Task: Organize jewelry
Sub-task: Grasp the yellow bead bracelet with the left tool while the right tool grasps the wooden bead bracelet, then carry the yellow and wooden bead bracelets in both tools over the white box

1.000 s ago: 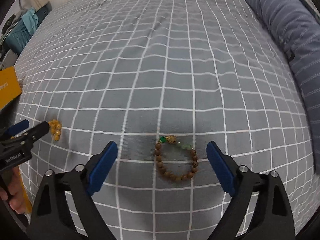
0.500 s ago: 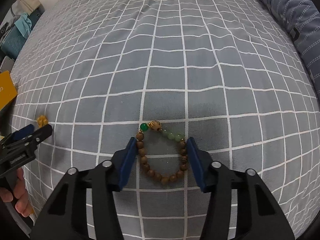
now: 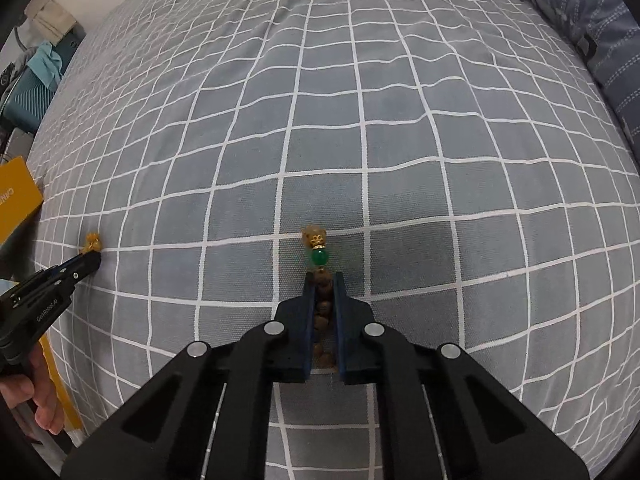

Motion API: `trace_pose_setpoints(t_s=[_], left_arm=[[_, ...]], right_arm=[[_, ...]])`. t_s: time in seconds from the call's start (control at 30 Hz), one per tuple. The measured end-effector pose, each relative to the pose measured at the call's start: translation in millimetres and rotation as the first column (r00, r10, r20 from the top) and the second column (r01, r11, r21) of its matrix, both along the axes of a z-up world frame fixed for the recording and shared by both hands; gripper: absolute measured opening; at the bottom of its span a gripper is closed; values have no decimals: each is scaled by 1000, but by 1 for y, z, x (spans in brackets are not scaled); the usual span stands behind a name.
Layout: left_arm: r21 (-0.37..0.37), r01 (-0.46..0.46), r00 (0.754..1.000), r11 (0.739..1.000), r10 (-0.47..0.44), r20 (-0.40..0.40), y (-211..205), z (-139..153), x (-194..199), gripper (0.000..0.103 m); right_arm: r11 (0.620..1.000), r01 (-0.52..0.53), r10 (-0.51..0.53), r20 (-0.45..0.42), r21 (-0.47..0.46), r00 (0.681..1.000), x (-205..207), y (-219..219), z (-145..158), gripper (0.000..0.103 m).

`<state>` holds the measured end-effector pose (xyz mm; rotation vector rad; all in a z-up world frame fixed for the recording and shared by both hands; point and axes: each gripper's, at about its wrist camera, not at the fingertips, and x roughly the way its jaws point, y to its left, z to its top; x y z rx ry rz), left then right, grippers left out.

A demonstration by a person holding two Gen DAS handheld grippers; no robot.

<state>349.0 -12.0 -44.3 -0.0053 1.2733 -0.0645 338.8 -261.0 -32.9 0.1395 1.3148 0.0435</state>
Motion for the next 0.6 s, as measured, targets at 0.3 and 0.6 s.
trace_pose_setpoints(t_s=[0.3, 0.6], left_arm=[[7, -39, 999, 999, 39, 8, 2, 11, -8, 9], [8, -35, 999, 999, 35, 32, 0, 30, -21, 9]], right_arm=[[1000, 24, -25, 42, 9, 999, -3, -2, 19, 7], [1000, 28, -29, 91, 5, 995, -12, 0, 39, 7]])
